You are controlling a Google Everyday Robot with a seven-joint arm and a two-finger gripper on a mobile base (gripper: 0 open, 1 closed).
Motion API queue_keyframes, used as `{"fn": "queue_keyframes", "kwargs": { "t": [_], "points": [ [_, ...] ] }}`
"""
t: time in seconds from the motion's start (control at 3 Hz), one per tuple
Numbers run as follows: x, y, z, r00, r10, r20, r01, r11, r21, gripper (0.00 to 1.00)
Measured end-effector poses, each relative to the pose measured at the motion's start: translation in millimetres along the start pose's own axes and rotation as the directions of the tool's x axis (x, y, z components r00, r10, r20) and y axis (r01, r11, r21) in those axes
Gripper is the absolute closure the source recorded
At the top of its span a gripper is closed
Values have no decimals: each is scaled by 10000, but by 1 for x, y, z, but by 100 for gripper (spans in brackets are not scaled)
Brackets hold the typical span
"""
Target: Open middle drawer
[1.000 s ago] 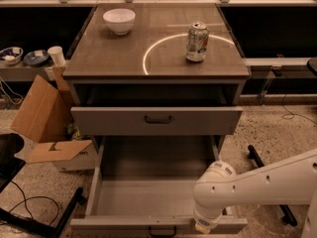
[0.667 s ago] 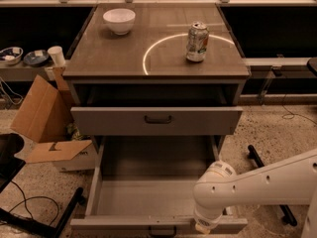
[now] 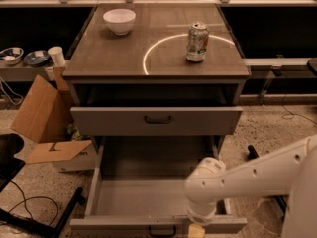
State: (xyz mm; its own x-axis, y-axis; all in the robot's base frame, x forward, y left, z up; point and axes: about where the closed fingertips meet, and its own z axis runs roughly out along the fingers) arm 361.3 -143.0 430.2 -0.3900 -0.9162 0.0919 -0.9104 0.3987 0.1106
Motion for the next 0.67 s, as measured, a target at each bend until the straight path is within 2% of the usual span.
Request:
{"fn": "queue_keyframes", "kwargs": {
  "t": [0.33, 0.67],
  "points": [
    [-22, -5, -25, 9967, -776, -224, 782, 9966, 268, 0],
    [-26, 0, -108, 9944, -906, -539, 936, 9940, 560, 0]
  ]
}}
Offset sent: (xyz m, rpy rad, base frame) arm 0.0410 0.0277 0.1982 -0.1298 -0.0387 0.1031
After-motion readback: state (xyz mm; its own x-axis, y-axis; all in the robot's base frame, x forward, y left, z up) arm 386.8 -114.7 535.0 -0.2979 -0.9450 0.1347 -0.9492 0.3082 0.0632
